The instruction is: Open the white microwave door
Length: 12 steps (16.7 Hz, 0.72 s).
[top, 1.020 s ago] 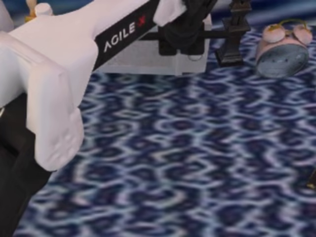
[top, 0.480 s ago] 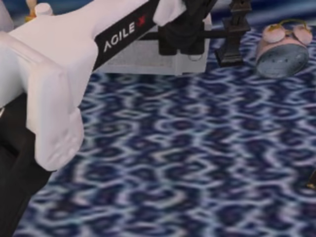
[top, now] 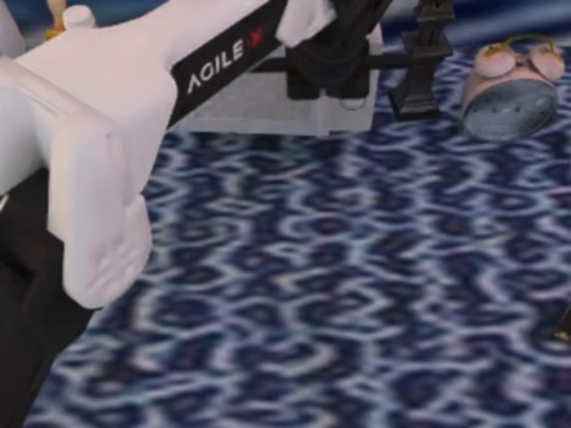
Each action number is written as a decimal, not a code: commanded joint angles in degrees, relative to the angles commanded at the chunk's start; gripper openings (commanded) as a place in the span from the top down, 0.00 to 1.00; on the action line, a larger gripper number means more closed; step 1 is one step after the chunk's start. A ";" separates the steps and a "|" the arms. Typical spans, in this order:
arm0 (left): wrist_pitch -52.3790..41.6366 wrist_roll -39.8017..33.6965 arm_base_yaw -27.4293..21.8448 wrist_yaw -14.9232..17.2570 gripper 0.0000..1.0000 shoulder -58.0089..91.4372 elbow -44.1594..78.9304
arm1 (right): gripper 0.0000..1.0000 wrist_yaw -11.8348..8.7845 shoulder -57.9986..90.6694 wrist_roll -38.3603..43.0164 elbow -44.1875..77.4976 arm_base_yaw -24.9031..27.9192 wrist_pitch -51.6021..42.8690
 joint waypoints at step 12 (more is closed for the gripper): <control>4.23 2.93 0.64 0.82 1.00 -4.65 -7.98 | 0.00 0.00 0.00 0.00 0.00 0.00 0.00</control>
